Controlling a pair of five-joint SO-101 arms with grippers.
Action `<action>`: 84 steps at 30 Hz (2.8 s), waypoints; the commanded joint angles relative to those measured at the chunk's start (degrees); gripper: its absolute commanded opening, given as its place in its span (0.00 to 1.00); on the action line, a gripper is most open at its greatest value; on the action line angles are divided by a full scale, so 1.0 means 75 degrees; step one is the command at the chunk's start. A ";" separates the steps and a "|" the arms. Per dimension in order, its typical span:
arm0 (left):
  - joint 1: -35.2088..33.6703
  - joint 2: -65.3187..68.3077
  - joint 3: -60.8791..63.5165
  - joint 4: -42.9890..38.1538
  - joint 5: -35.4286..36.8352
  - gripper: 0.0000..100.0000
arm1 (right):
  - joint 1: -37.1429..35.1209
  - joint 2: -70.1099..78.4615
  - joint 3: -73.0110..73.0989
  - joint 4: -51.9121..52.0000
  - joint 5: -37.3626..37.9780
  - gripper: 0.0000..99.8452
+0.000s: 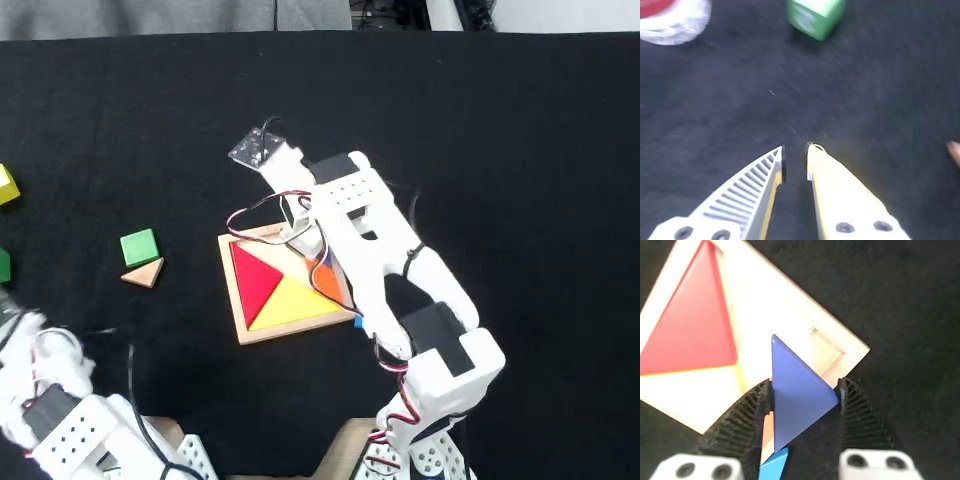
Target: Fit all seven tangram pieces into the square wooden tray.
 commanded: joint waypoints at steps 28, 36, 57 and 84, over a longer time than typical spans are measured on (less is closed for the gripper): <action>0.0440 -0.0070 -0.0029 -0.0117 -0.0387 0.10 | 0.0012 0.0826 -0.0498 -0.0879 0.0059 0.13; 0.0428 -0.0070 -0.0029 -0.0117 -0.0387 0.10 | 0.0176 0.0838 -0.0639 -0.0879 0.0082 0.13; 0.0428 -0.0070 -0.0018 -0.0117 -0.0387 0.10 | 0.0176 0.0885 -0.0639 -0.0750 0.0598 0.16; 0.0404 -0.0070 -0.0018 -0.0117 -0.0399 0.10 | -0.0281 0.0627 -0.1635 -0.1594 -0.0856 0.04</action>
